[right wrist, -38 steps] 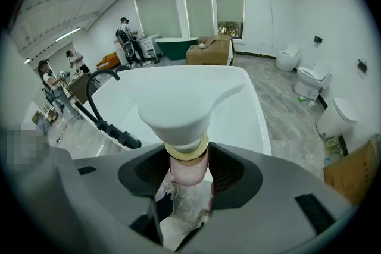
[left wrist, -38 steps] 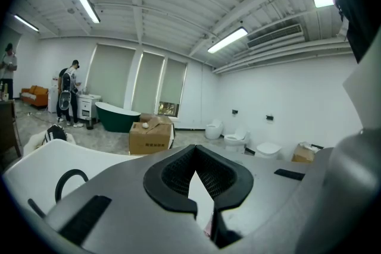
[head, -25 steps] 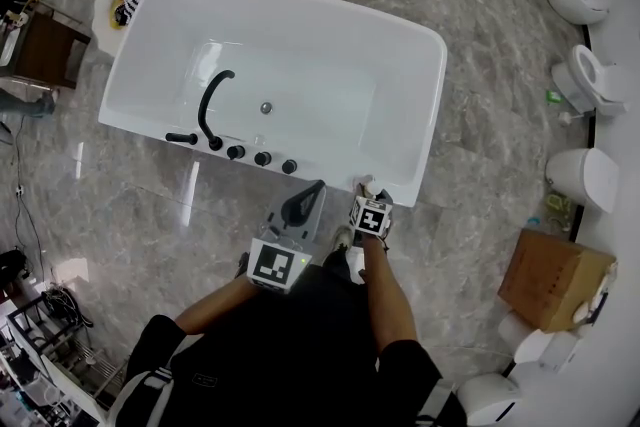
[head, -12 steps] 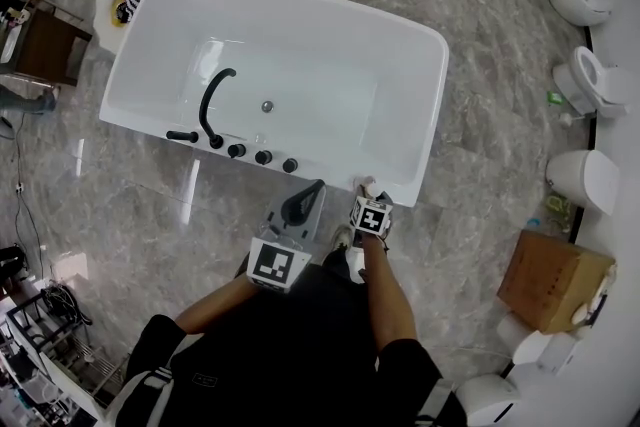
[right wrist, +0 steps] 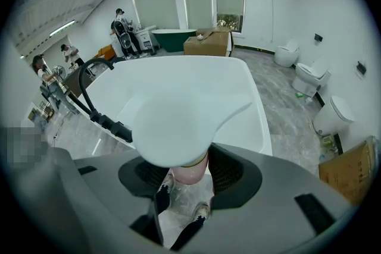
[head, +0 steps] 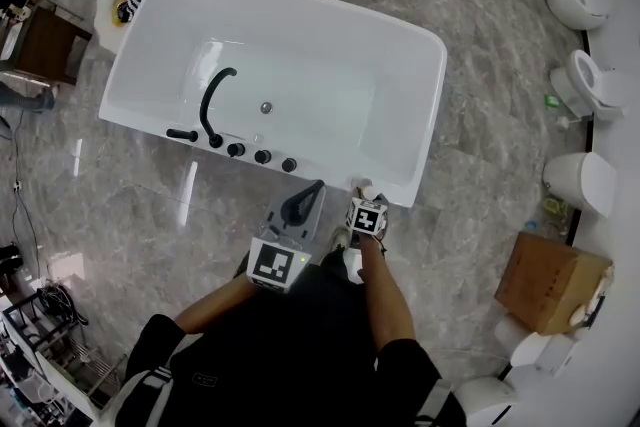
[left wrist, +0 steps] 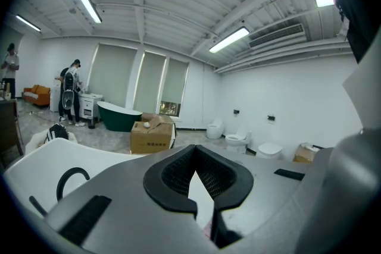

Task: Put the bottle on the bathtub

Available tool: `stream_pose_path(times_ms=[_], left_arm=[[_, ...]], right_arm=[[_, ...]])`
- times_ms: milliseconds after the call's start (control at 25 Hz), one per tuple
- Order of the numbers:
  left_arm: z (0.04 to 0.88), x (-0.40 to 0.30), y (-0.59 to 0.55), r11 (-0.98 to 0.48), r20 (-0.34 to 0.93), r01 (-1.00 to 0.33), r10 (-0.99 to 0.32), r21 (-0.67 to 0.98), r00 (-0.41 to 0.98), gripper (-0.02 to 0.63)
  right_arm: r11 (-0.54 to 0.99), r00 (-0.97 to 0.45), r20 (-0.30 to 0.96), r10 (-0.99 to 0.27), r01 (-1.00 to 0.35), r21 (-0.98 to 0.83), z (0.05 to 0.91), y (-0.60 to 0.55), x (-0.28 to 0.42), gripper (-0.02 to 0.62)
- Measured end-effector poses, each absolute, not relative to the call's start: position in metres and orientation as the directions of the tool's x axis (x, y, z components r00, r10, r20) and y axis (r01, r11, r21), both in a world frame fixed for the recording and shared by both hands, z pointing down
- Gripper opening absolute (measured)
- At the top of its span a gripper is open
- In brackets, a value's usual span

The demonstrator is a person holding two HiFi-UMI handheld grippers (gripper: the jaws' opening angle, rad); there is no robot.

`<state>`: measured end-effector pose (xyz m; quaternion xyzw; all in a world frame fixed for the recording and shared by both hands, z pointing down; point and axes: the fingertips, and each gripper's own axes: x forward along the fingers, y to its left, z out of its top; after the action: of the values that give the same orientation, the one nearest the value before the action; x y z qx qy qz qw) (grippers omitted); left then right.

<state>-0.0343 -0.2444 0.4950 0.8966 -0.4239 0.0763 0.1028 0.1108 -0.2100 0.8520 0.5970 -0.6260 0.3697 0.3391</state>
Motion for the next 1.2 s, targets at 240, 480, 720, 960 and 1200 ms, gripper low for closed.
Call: stream_pose_path(times_ms=[240,480,720,960,1200], left_arm=[[0.495,-0.035,-0.237,-0.622,0.227,-0.775,-0.743,0.111,0.629,0.015],[0.487,-0.029,-0.229,-0.623,0.190,-0.773,-0.750,0.119,0.634,0.015],[0.476,-0.014,-0.214,-0.627,0.184,-0.769,-0.747,0.120,0.638,0.015],[0.465,0.016,-0.187,-0.618,0.169,-0.780,-0.762,0.097,0.625,0.015],[0.462,0.046,-0.146,-0.589,0.171,-0.805,-0.787,0.079,0.592,0.015]], right_arm=[[0.036,-0.093,0.894,-0.438,-0.996,-0.086,0.861,-0.195,0.108,0.215],[0.042,-0.144,0.903,-0.404,-0.989,-0.139,0.845,-0.174,0.102,0.215],[0.035,-0.201,0.877,-0.436,-0.978,-0.207,0.813,-0.151,0.113,0.209],[0.053,-0.241,0.802,-0.547,-0.966,-0.254,0.761,-0.132,0.134,0.162],[0.089,-0.222,0.709,-0.669,-0.971,-0.221,0.701,-0.119,0.165,0.032]])
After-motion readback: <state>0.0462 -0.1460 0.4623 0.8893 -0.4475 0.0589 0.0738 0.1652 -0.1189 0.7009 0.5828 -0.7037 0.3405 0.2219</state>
